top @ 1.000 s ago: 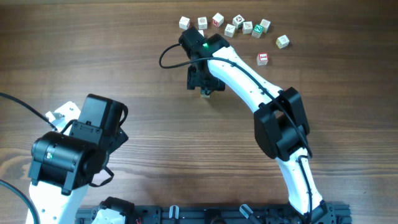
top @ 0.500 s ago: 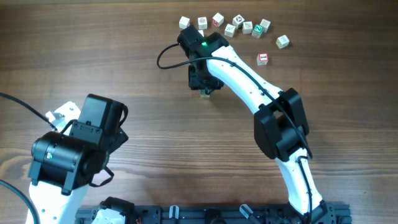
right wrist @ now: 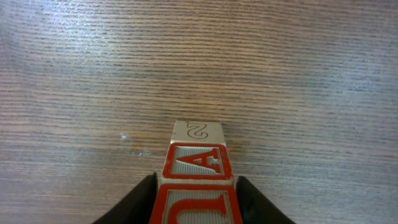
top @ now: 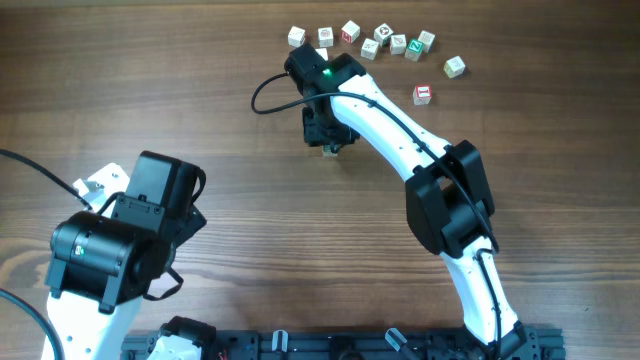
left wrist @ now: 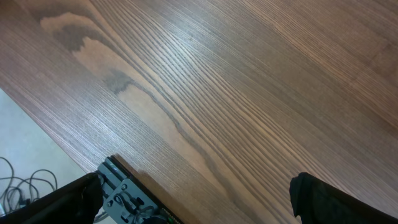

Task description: Form a tower

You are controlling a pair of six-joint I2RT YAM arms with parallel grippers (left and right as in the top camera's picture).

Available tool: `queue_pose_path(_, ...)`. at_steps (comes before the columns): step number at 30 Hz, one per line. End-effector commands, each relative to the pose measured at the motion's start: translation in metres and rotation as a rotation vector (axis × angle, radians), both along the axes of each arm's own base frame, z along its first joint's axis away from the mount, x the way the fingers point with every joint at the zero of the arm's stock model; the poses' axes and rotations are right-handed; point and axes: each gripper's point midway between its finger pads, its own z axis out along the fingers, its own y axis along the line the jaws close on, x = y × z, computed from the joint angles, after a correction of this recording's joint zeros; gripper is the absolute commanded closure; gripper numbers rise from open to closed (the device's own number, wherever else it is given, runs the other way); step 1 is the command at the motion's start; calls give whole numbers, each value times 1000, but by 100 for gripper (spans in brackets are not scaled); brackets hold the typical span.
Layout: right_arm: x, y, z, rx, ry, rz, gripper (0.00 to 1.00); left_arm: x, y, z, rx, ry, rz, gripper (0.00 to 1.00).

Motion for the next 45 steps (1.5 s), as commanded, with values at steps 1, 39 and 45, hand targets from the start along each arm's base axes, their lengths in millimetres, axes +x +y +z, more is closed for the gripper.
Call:
queue_pose_path(1,5,3,-2,-12,-18,13,38,-1,1,1,-6,-12,23,0)
queue_pose_path(39,-90,-192,414,-110,-860,-64,0,-1,1,1,-6,-12,23,0)
queue_pose_path(45,-83,-218,412,-125,-843,-146,0,-1,1,1,-6,-12,23,0)
